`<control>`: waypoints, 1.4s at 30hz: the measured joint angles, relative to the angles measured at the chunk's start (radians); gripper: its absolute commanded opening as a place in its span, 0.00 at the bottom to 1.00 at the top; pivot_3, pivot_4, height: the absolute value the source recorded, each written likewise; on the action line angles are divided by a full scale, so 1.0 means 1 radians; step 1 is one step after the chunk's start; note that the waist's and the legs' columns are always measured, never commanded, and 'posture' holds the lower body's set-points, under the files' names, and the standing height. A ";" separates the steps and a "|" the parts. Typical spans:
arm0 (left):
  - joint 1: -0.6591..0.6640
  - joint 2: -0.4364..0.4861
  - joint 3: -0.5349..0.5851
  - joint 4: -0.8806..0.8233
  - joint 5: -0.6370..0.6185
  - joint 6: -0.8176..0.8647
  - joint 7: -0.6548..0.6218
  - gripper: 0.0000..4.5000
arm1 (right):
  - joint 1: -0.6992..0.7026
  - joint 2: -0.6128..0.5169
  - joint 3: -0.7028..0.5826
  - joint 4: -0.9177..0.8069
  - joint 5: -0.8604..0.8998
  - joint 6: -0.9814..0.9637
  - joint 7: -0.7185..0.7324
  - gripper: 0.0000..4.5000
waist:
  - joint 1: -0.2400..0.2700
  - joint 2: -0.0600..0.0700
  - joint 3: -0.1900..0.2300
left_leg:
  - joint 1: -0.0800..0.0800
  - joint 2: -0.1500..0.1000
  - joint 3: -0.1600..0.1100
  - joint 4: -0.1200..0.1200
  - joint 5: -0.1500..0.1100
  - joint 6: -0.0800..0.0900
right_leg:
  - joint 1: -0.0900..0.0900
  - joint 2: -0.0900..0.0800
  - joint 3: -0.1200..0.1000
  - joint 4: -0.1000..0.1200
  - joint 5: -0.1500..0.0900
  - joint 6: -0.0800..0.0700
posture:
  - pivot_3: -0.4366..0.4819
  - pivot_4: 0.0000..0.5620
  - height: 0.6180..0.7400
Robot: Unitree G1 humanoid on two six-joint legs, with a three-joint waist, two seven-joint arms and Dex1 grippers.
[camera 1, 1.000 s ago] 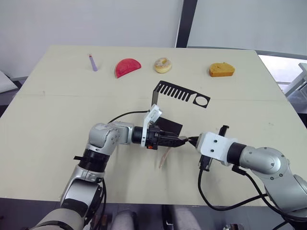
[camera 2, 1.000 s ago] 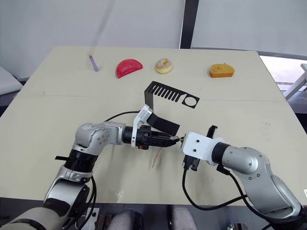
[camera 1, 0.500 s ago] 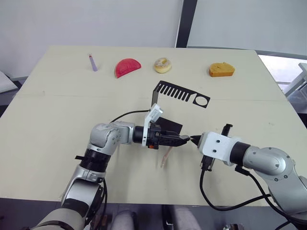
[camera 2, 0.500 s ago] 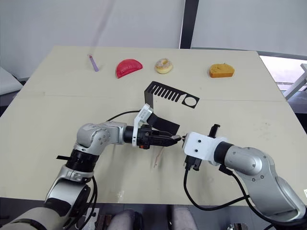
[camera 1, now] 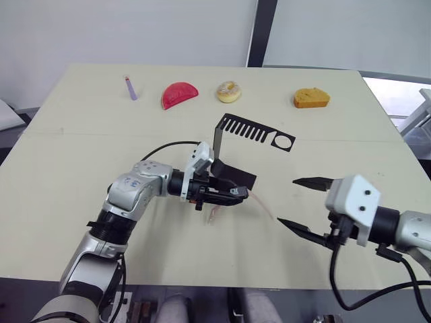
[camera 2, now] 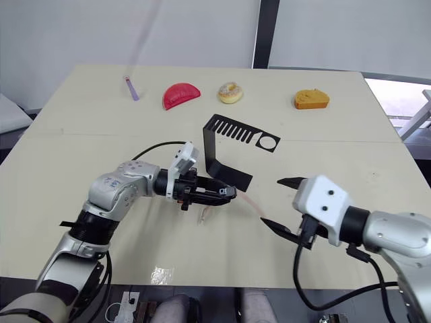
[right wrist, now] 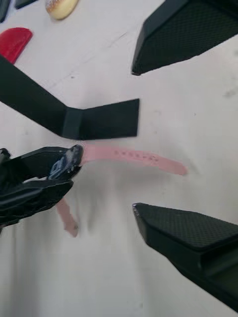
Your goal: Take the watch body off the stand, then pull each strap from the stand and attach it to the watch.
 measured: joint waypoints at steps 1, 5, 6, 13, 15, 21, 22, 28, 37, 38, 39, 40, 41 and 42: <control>0.010 0.009 -0.004 -0.013 0.017 -0.061 -0.024 0.35 | 0.006 -0.002 -0.030 0.001 0.047 0.011 0.006 1.00 | 0.000 0.000 0.000 | 0.000 0.000 0.000 0.000 0.000 0.000 | 0.000 0.000 0.000 0.000 0.000 0.000 | 0.48 0.27 0.98; 0.058 0.052 -0.009 -0.049 0.083 -0.286 -0.097 0.35 | 0.038 -0.026 -0.074 0.000 0.138 0.021 0.018 1.00 | -0.001 0.000 0.000 | 0.000 0.000 0.000 0.000 0.000 0.000 | 0.000 0.000 0.000 -0.001 0.000 0.000 | 0.48 0.27 0.98; 0.074 0.061 -0.009 -0.053 0.103 -0.345 -0.110 0.35 | 0.045 -0.027 -0.079 0.000 0.150 0.016 0.017 1.00 | 0.000 0.000 0.000 | 0.000 0.000 0.000 0.000 0.000 0.000 | 0.000 0.000 0.000 -0.001 0.000 0.000 | 0.48 0.27 0.98; 0.128 0.071 -0.007 -0.032 0.238 -0.698 -0.096 0.35 | 0.090 -0.034 -0.079 -0.007 0.183 -0.026 -0.005 1.00 | 0.002 0.000 0.000 | 0.000 0.000 0.000 0.000 0.000 0.000 | 0.000 0.000 0.000 -0.001 0.000 0.000 | 0.48 0.27 0.98; 0.129 0.066 -0.006 -0.001 0.269 -0.780 -0.079 0.35 | 0.094 -0.034 -0.070 -0.007 0.189 -0.034 -0.022 1.00 | 0.000 0.000 0.000 | 0.000 0.000 0.000 0.000 0.000 0.001 | 0.000 0.000 0.000 -0.001 0.000 0.000 | 0.48 0.27 0.98; 0.144 0.066 -0.006 0.029 0.300 -0.873 -0.070 0.35 | 0.097 -0.044 -0.036 -0.007 0.188 -0.068 -0.047 1.00 | 0.000 0.000 0.000 | 0.000 0.000 0.000 -0.001 0.000 0.001 | 0.000 0.000 0.000 -0.001 0.000 0.000 | 0.48 0.27 0.98; 0.147 0.066 -0.006 0.029 0.301 -0.874 -0.069 0.35 | 0.096 -0.047 -0.031 -0.006 0.186 -0.070 -0.051 1.00 | 0.000 0.000 0.000 | 0.000 0.000 0.000 -0.001 0.000 0.001 | 0.000 0.000 0.000 -0.001 0.000 0.000 | 0.48 0.27 0.98; 0.147 0.062 -0.006 0.021 0.287 -0.763 -0.049 0.35 | 0.087 -0.068 0.005 -0.005 0.157 -0.094 -0.074 1.00 | 0.000 0.000 0.000 | 0.000 0.000 0.000 -0.001 0.000 0.001 | 0.000 0.000 0.000 -0.001 0.000 0.000 | 0.48 0.27 0.98; 0.017 -0.009 0.012 -0.029 0.062 0.180 0.113 0.35 | -0.013 -0.090 0.162 -0.015 0.109 -0.055 -0.213 1.00 | 0.000 0.000 0.000 | -0.001 0.000 -0.001 0.000 0.000 0.000 | 0.000 0.000 0.000 -0.001 0.000 0.000 | 0.48 0.27 0.98; 0.000 -0.018 0.017 -0.028 0.042 0.248 0.128 0.35 | -0.021 -0.092 0.180 -0.017 0.098 -0.047 -0.228 1.00 | 0.000 0.000 0.000 | -0.001 0.000 -0.001 0.000 0.000 0.000 | 0.000 0.000 0.000 -0.001 0.000 0.000 | 0.48 0.27 0.98; -0.021 -0.032 0.028 -0.027 0.014 0.327 0.144 0.35 | -0.028 -0.099 0.205 -0.018 0.081 -0.036 -0.250 1.00 | 0.000 0.000 0.000 | -0.001 0.000 -0.001 0.000 0.000 0.000 | 0.000 0.000 0.000 -0.001 0.000 0.000 | 0.48 0.27 0.98; -0.038 -0.042 0.035 -0.027 -0.007 0.374 0.154 0.35 | -0.031 -0.106 0.226 -0.018 0.069 -0.028 -0.264 1.00 | -0.001 0.000 0.000 | -0.001 0.000 -0.001 0.000 0.000 0.000 | 0.000 0.000 0.000 -0.001 0.000 0.000 | 0.48 0.27 0.98; -0.052 -0.051 0.040 -0.027 -0.022 0.409 0.161 0.35 | -0.035 -0.111 0.241 -0.018 0.059 -0.019 -0.277 1.00 | -0.001 0.000 0.000 | -0.001 0.000 -0.001 0.000 0.000 0.000 | 0.000 0.000 0.000 -0.001 0.000 0.000 | 0.48 0.27 0.98; -0.063 -0.057 0.048 -0.027 -0.039 0.451 0.167 0.35 | -0.048 -0.110 0.266 -0.018 0.043 -0.010 -0.297 1.00 | -0.003 0.000 0.000 | 0.000 0.000 0.000 0.000 0.000 0.000 | 0.000 0.000 0.000 0.000 0.000 0.000 | 0.48 0.27 0.98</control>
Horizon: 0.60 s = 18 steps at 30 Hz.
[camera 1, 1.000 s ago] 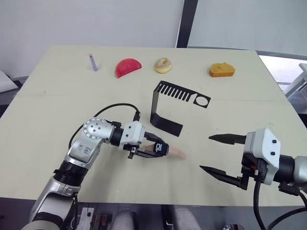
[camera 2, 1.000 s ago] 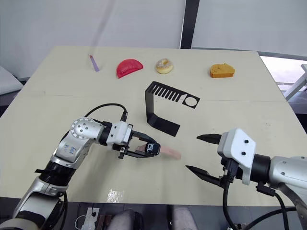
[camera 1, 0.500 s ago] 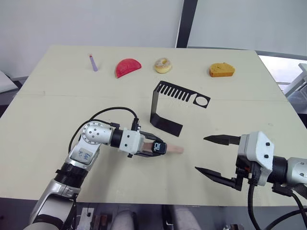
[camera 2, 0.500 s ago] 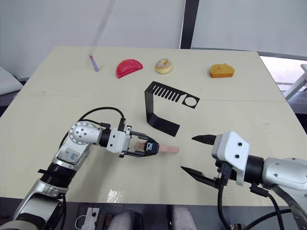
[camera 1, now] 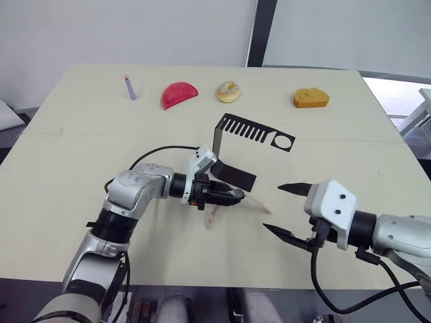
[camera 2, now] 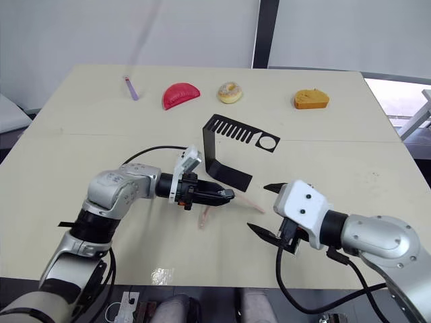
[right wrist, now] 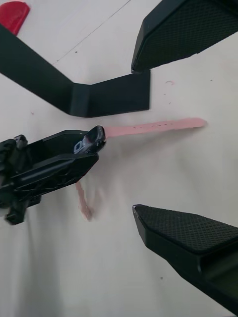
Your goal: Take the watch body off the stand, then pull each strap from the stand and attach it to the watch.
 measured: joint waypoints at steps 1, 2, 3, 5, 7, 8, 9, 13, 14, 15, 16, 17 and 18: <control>-0.014 -0.009 0.006 0.003 -0.021 0.050 0.009 0.35 | -0.014 0.002 0.034 0.000 -0.022 0.015 -0.028 1.00 | 0.000 0.000 0.000 | 0.000 0.000 0.000 0.000 0.000 0.000 | 0.000 0.000 0.000 0.000 0.000 0.000 | 0.48 0.27 0.98; -0.024 -0.020 0.015 0.005 -0.038 0.089 0.019 0.35 | -0.025 0.005 0.070 0.000 -0.045 0.023 -0.051 1.00 | 0.000 0.000 0.000 | 0.000 0.000 0.000 0.000 0.000 -0.001 | 0.000 0.000 0.000 0.000 0.000 0.000 | 0.48 0.27 0.98; -0.028 -0.031 0.027 0.008 -0.054 0.121 0.030 0.35 | -0.036 0.011 0.107 0.001 -0.066 0.032 -0.072 1.00 | 0.000 0.000 0.000 | 0.000 0.000 0.000 0.000 0.000 -0.001 | 0.000 0.000 0.000 0.000 0.000 0.000 | 0.48 0.27 0.98; -0.029 -0.046 0.036 0.016 -0.069 0.160 0.052 0.35 | -0.055 0.027 0.169 0.003 -0.104 0.042 -0.105 1.00 | 0.000 0.000 0.000 | 0.000 0.000 0.000 0.000 0.000 -0.001 | 0.000 0.000 0.000 0.000 0.000 0.000 | 0.48 0.27 0.98; -0.029 -0.054 0.037 0.017 -0.073 0.175 0.069 0.35 | -0.074 0.048 0.215 0.009 -0.130 0.060 -0.130 1.00 | 0.002 0.000 0.000 | 0.000 0.000 0.000 0.000 0.000 -0.001 | 0.000 0.000 0.000 0.000 0.000 0.000 | 0.48 0.27 0.98; -0.029 -0.057 0.038 0.017 -0.075 0.178 0.078 0.35 | -0.089 0.062 0.237 0.013 -0.142 0.070 -0.142 1.00 | 0.002 0.000 0.000 | 0.000 0.000 0.000 0.000 0.000 -0.001 | 0.000 -0.001 0.000 0.000 0.000 0.000 | 0.48 0.27 0.98; -0.029 -0.060 0.038 0.017 -0.079 0.181 0.083 0.35 | -0.099 0.074 0.249 0.014 -0.151 0.080 -0.151 1.00 | 0.003 0.000 0.000 | 0.000 0.000 0.000 0.000 0.000 -0.001 | 0.000 -0.001 0.000 0.000 0.000 0.000 | 0.48 0.27 0.98; -0.029 -0.064 0.039 0.017 -0.091 0.188 0.099 0.35 | -0.144 0.108 0.289 0.022 -0.179 0.113 -0.171 1.00 | 0.002 0.000 0.000 | 0.000 0.000 0.000 0.000 0.000 -0.001 | 0.000 -0.001 0.000 0.000 0.000 0.000 | 0.48 0.27 0.98; -0.029 -0.065 0.039 0.017 -0.093 0.188 0.104 0.35 | -0.159 0.114 0.301 0.025 -0.184 0.123 -0.174 0.94 | 0.002 0.000 0.000 | 0.000 0.000 0.000 0.000 0.000 -0.001 | 0.000 -0.001 0.000 0.000 0.000 0.000 | 0.48 0.27 0.98; -0.029 -0.067 0.039 0.017 -0.096 0.188 0.106 0.35 | -0.169 0.119 0.311 0.027 -0.188 0.129 -0.176 0.88 | 0.002 0.000 0.000 | 0.000 0.000 0.000 0.000 0.000 -0.001 | 0.000 0.000 0.000 0.000 0.000 0.000 | 0.48 0.27 0.98; -0.029 -0.067 0.039 0.017 -0.098 0.188 0.109 0.35 | -0.178 0.128 0.317 0.030 -0.192 0.138 -0.176 0.81 | 0.002 0.000 0.000 | 0.000 0.000 0.000 0.000 0.000 -0.001 | 0.000 0.000 0.000 0.000 0.000 -0.001 | 0.48 0.27 0.98; -0.029 -0.068 0.040 0.016 -0.102 0.189 0.111 0.35 | -0.189 0.135 0.323 0.037 -0.197 0.144 -0.178 0.81 | 0.002 0.000 0.000 | 0.000 0.000 0.000 0.000 0.000 -0.001 | 0.000 -0.001 0.000 0.000 0.000 0.000 | 0.48 0.27 0.98; -0.029 -0.069 0.040 0.016 -0.106 0.189 0.114 0.35 | -0.205 0.136 0.336 0.045 -0.204 0.149 -0.178 0.81 | 0.002 0.000 0.000 | 0.000 0.000 0.000 0.000 0.000 -0.001 | 0.000 -0.001 0.000 0.000 0.000 0.000 | 0.48 0.27 0.98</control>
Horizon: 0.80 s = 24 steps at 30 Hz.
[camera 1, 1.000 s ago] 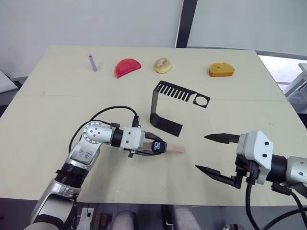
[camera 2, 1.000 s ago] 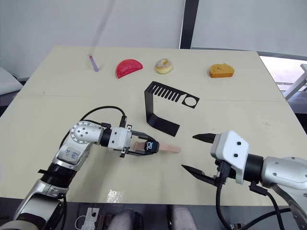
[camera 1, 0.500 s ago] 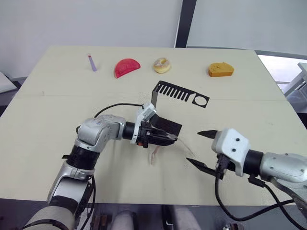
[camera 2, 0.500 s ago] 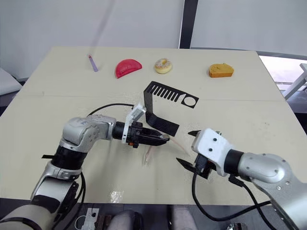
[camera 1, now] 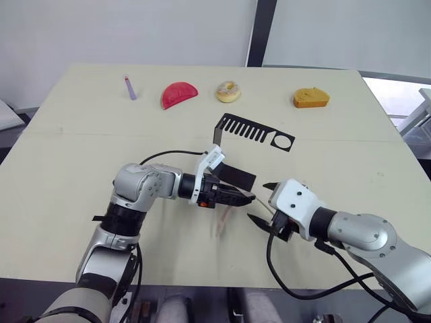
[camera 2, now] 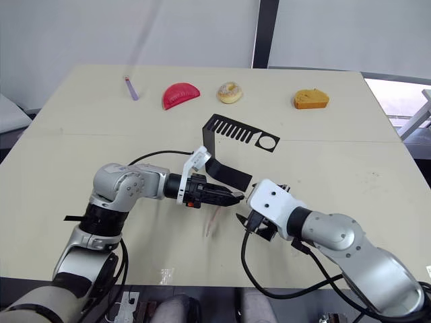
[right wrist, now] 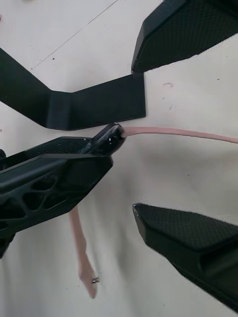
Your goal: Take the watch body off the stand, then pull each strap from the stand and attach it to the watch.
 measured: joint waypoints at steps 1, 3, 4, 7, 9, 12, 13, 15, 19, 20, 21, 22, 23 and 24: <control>0.000 -0.002 0.000 0.000 -0.003 0.001 0.003 0.35 | -0.013 0.002 0.011 0.007 -0.007 0.005 0.000 0.81 | 0.000 0.000 0.000 | 0.000 0.000 0.000 0.000 0.000 0.000 | 0.000 0.000 0.000 0.000 0.000 0.000 | 0.48 0.27 0.98; 0.000 -0.003 0.000 -0.001 -0.006 0.002 0.005 0.35 | -0.022 0.008 0.019 0.013 -0.013 0.015 0.000 0.81 | 0.001 0.000 0.000 | 0.000 0.000 0.000 0.000 0.000 0.000 | 0.000 0.000 0.000 0.000 0.000 0.000 | 0.48 0.27 0.98; 0.000 -0.003 0.000 -0.001 -0.007 0.003 0.007 0.35 | -0.030 0.010 0.023 0.016 -0.015 0.016 0.000 0.81 | 0.000 0.000 0.000 | 0.000 0.000 0.000 0.000 0.000 0.000 | 0.000 0.000 0.000 0.000 0.000 0.000 | 0.48 0.27 0.98; 0.000 -0.003 0.000 -0.001 -0.012 0.004 0.011 0.35 | -0.041 0.011 0.028 0.027 -0.029 0.016 0.000 0.70 | 0.001 0.000 0.000 | 0.000 0.000 0.000 0.000 0.000 0.000 | 0.000 0.000 0.000 0.000 0.000 0.000 | 0.48 0.27 0.98; 0.000 -0.003 0.000 -0.002 -0.016 0.004 0.013 0.35 | -0.042 0.012 0.029 0.035 -0.034 0.016 0.000 0.55 | 0.000 0.000 0.000 | 0.000 0.000 0.000 0.000 0.000 0.000 | 0.000 0.000 0.000 0.000 0.000 0.000 | 0.48 0.27 0.98; 0.001 -0.002 0.000 -0.003 -0.020 -0.001 0.014 0.35 | -0.041 0.012 0.043 0.039 -0.039 0.016 0.000 0.55 | 0.000 0.000 0.000 | 0.000 0.000 0.000 0.000 0.000 0.000 | 0.000 0.000 0.000 0.000 0.000 0.000 | 0.48 0.27 0.98; 0.001 -0.002 0.000 -0.003 -0.020 -0.003 0.015 0.35 | -0.040 0.012 0.045 0.039 -0.043 0.016 0.000 0.55 | 0.000 0.000 0.000 | 0.000 0.000 0.000 0.000 0.000 0.000 | 0.000 0.000 0.000 0.000 0.000 0.000 | 0.48 0.27 0.98; 0.001 0.000 0.000 -0.003 -0.021 -0.007 0.015 0.35 | -0.037 0.012 0.045 0.040 -0.049 0.015 0.000 0.55 | 0.000 0.000 0.000 | 0.000 0.000 0.000 0.000 0.000 0.000 | 0.000 0.000 0.000 0.000 0.000 0.000 | 0.48 0.27 0.98; 0.001 0.009 0.000 -0.002 -0.024 -0.014 0.014 0.35 | -0.014 0.011 0.044 0.040 -0.057 0.008 0.000 0.55 | 0.000 0.000 0.000 | 0.000 0.000 0.000 0.000 0.000 0.000 | 0.000 0.000 0.000 0.000 0.000 0.000 | 0.48 0.27 0.98; 0.001 0.011 0.000 -0.002 -0.025 -0.015 0.014 0.35 | -0.004 0.011 0.043 0.040 -0.059 0.005 0.000 0.55 | 0.001 0.000 0.000 | 0.000 0.000 0.000 0.000 0.000 0.000 | 0.000 0.000 0.000 0.000 0.000 0.000 | 0.48 0.27 0.98; 0.001 0.013 0.000 0.000 -0.025 -0.016 0.014 0.35 | 0.004 0.011 0.043 0.040 -0.063 0.000 0.000 0.55 | 0.000 0.000 0.000 | 0.000 0.000 0.000 0.000 0.000 0.000 | 0.000 0.000 0.000 0.000 0.000 0.000 | 0.48 0.27 0.98; 0.001 0.014 0.000 0.001 -0.025 -0.016 0.014 0.35 | 0.009 0.011 0.042 0.040 -0.068 -0.006 0.000 0.55 | 0.000 0.000 0.000 | 0.000 0.000 0.000 0.000 0.000 0.000 | 0.000 0.000 0.000 0.000 0.000 0.000 | 0.48 0.27 0.98; 0.001 0.014 0.000 0.001 -0.026 -0.017 0.014 0.35 | 0.016 0.011 0.036 0.039 -0.070 -0.011 0.000 0.55 | 0.000 0.000 0.000 | 0.000 0.000 0.000 0.000 0.000 0.000 | 0.000 0.000 0.000 0.000 0.000 0.000 | 0.48 0.27 0.98; 0.001 0.014 0.000 0.003 -0.027 -0.017 0.014 0.35 | 0.023 0.011 0.031 0.039 -0.072 -0.014 0.000 0.55 | 0.000 0.000 0.000 | 0.000 0.000 0.000 0.000 0.000 0.000 | 0.000 0.000 0.000 0.000 0.000 0.000 | 0.48 0.27 0.98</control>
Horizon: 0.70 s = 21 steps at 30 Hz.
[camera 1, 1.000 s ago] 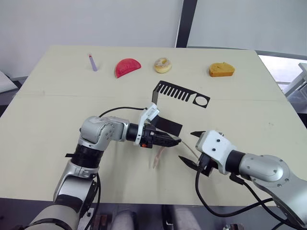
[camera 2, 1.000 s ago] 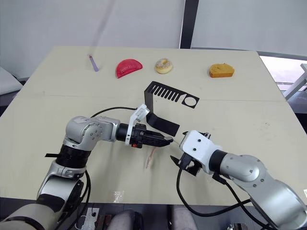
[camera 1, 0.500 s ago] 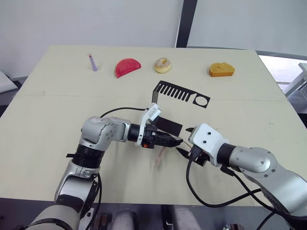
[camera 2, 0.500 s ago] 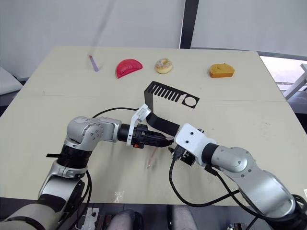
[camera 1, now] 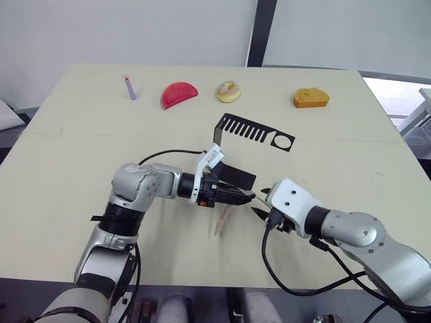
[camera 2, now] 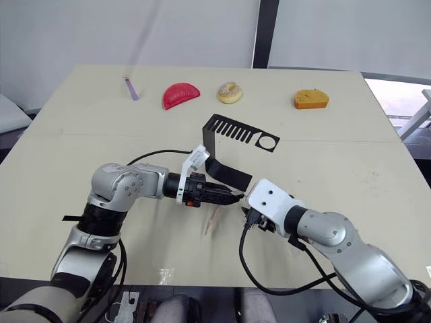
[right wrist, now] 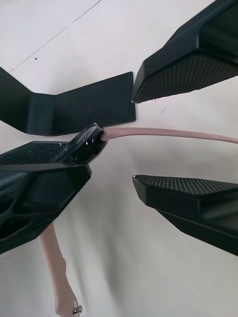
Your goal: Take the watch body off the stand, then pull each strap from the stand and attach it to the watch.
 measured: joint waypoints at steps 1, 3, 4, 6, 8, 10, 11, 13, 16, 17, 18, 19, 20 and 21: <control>0.000 0.000 0.000 0.002 -0.001 0.000 0.000 0.35 | 0.011 0.000 -0.008 0.000 -0.002 -0.006 0.000 0.55 | 0.000 0.000 0.000 | 0.000 0.000 0.000 0.000 0.000 0.000 | 0.000 0.000 0.000 0.000 0.000 0.000 | 0.48 0.27 0.98; 0.000 -0.001 0.005 0.007 -0.004 0.001 0.000 0.35 | 0.021 0.001 -0.016 0.000 -0.006 -0.018 0.000 0.55 | -0.001 0.000 0.000 | 0.000 0.000 0.000 0.000 0.000 0.000 | 0.000 0.000 0.000 0.000 0.000 0.000 | 0.48 0.27 0.98; 0.000 -0.002 0.008 0.008 -0.007 0.001 0.000 0.35 | 0.022 0.005 -0.016 0.000 -0.007 -0.020 0.000 0.55 | -0.001 0.000 0.000 | 0.000 0.000 0.000 0.000 0.000 0.000 | 0.000 0.000 0.000 0.000 0.000 0.000 | 0.48 0.27 0.98; 0.000 -0.004 0.017 0.013 -0.012 0.002 0.000 0.35 | 0.022 0.016 -0.016 0.000 -0.015 -0.030 0.000 0.55 | -0.001 0.000 0.000 | 0.000 0.000 0.000 0.000 0.000 0.000 | 0.000 0.000 0.000 0.000 0.000 0.000 | 0.48 0.27 0.98; 0.000 -0.004 0.021 0.023 -0.012 0.001 0.000 0.35 | 0.022 0.020 -0.016 0.000 -0.021 -0.038 0.000 0.55 | 0.000 0.000 0.000 | 0.000 0.000 0.000 0.000 0.000 0.000 | 0.000 0.000 0.000 0.000 0.000 0.000 | 0.48 0.27 0.98; 0.000 -0.004 0.021 0.033 -0.012 0.001 0.000 0.35 | 0.022 0.027 -0.016 0.005 -0.028 -0.040 0.000 0.49 | 0.000 0.000 0.000 | 0.000 0.000 0.000 0.000 0.000 0.000 | 0.000 0.000 0.000 0.000 0.000 0.000 | 0.48 0.27 0.98; 0.000 -0.005 0.021 0.034 -0.012 0.001 0.000 0.35 | 0.022 0.028 -0.016 0.008 -0.030 -0.041 0.000 0.42 | 0.000 0.000 0.000 | 0.000 0.000 0.000 0.000 0.000 0.000 | 0.000 0.000 0.000 0.000 0.000 0.000 | 0.48 0.27 0.98; -0.001 -0.006 0.022 0.034 -0.012 0.002 0.000 0.35 | 0.021 0.028 -0.016 0.012 -0.040 -0.046 0.000 0.26 | 0.000 0.000 0.000 | 0.000 0.000 0.000 0.000 0.000 0.000 | 0.000 0.000 0.000 0.000 0.000 0.000 | 0.48 0.27 0.98; -0.001 -0.012 0.022 0.034 -0.013 0.002 0.001 0.35 | 0.021 0.032 -0.016 0.015 -0.047 -0.060 0.000 0.01 | 0.000 0.000 0.000 | 0.000 0.000 0.000 0.000 0.000 0.000 | 0.000 0.000 0.000 0.000 0.000 0.000 | 0.48 0.27 0.98; -0.001 -0.012 0.025 0.034 -0.013 0.002 0.002 0.35 | 0.021 0.035 -0.016 0.016 -0.050 -0.061 0.000 0.01 | -0.001 0.000 0.000 | 0.000 0.000 0.000 0.000 0.000 0.000 | 0.000 0.000 0.000 0.000 0.000 0.000 | 0.48 0.27 0.98; -0.001 -0.013 0.027 0.034 -0.013 0.002 0.003 0.35 | 0.021 0.037 -0.015 0.016 -0.050 -0.061 0.000 0.01 | 0.000 0.000 0.000 | 0.000 0.000 0.000 0.000 0.000 0.000 | 0.000 0.000 0.000 0.000 0.000 0.000 | 0.48 0.27 0.98; -0.001 -0.015 0.029 0.034 -0.013 0.003 0.003 0.35 | 0.020 0.039 -0.015 0.017 -0.051 -0.063 0.000 0.01 | 0.000 0.000 0.000 | 0.000 0.000 0.000 0.000 0.000 0.000 | 0.000 0.000 0.000 0.000 0.000 0.000 | 0.48 0.27 0.98; -0.001 -0.017 0.031 0.034 -0.013 0.003 0.004 0.35 | 0.020 0.039 -0.015 0.018 -0.054 -0.064 0.000 0.01 | 0.000 0.000 0.000 | 0.000 0.000 0.000 0.000 0.000 0.000 | 0.000 0.000 0.000 0.000 0.000 0.000 | 0.48 0.27 0.98; -0.001 -0.018 0.031 0.035 -0.013 0.003 0.005 0.35 | 0.020 0.040 -0.015 0.018 -0.057 -0.065 0.000 0.01 | 0.000 0.000 0.000 | 0.000 0.000 0.000 0.000 0.000 0.000 | 0.000 0.000 0.000 0.000 0.000 0.000 | 0.48 0.27 0.98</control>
